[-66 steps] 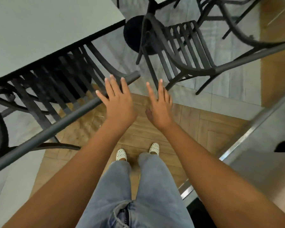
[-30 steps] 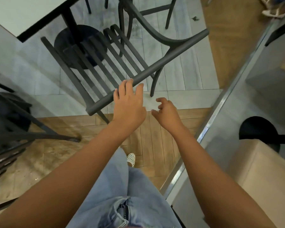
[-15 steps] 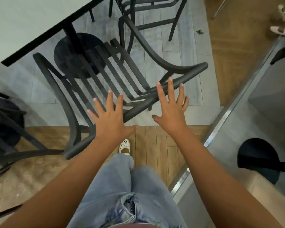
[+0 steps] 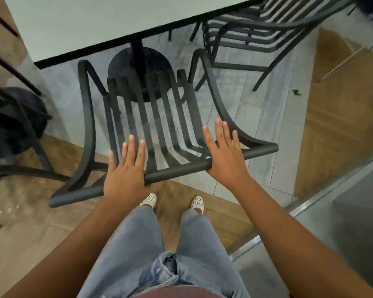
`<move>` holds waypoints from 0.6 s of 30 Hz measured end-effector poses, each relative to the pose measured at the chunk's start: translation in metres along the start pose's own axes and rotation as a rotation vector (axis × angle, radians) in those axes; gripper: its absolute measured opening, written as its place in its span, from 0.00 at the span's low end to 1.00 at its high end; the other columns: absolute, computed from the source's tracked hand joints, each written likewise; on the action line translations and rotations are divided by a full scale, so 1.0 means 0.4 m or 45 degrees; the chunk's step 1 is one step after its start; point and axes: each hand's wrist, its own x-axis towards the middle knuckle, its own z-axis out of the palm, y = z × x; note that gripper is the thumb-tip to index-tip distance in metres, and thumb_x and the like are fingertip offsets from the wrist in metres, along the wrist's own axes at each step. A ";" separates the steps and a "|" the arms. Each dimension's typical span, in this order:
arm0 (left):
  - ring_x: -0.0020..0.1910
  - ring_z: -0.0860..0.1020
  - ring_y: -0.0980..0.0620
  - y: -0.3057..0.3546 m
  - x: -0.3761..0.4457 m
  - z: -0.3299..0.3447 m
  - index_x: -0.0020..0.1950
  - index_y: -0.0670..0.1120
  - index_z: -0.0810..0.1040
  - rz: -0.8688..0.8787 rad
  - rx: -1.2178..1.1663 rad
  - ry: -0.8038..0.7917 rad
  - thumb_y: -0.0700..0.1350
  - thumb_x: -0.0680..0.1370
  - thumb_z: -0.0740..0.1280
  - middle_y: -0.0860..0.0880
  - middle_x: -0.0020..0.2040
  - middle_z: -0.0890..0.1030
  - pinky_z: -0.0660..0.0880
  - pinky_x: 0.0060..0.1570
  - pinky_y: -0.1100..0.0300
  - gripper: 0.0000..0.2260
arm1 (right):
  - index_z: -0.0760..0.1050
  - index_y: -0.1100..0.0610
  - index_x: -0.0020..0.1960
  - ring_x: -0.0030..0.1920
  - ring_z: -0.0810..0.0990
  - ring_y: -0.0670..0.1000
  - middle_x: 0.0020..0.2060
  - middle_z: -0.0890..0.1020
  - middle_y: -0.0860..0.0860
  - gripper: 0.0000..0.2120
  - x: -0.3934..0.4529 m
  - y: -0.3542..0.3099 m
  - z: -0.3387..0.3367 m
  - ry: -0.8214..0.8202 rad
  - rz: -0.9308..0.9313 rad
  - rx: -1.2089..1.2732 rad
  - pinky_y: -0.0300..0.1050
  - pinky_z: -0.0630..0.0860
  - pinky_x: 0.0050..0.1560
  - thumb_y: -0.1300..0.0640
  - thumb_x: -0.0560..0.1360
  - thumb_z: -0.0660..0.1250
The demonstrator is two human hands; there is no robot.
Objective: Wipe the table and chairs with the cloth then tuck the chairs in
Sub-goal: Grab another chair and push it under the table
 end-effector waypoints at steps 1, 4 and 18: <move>0.75 0.39 0.45 0.003 0.001 0.000 0.75 0.43 0.32 -0.009 -0.010 -0.026 0.57 0.77 0.60 0.42 0.76 0.35 0.39 0.72 0.45 0.43 | 0.35 0.54 0.76 0.75 0.35 0.58 0.76 0.38 0.57 0.49 0.007 0.008 0.000 -0.023 -0.061 -0.020 0.55 0.34 0.72 0.50 0.72 0.70; 0.76 0.47 0.47 0.006 0.001 0.007 0.76 0.40 0.38 -0.050 0.026 -0.076 0.54 0.78 0.59 0.41 0.77 0.42 0.44 0.73 0.51 0.38 | 0.35 0.56 0.76 0.75 0.34 0.56 0.76 0.38 0.56 0.47 0.019 0.027 0.006 -0.041 -0.216 -0.096 0.54 0.29 0.69 0.48 0.74 0.67; 0.64 0.73 0.46 0.113 -0.008 0.004 0.75 0.46 0.56 -0.246 -0.100 -0.077 0.57 0.77 0.62 0.49 0.73 0.65 0.73 0.56 0.53 0.31 | 0.54 0.52 0.76 0.77 0.45 0.51 0.76 0.56 0.49 0.33 0.029 0.134 0.022 -0.167 -0.373 -0.070 0.60 0.43 0.73 0.47 0.76 0.62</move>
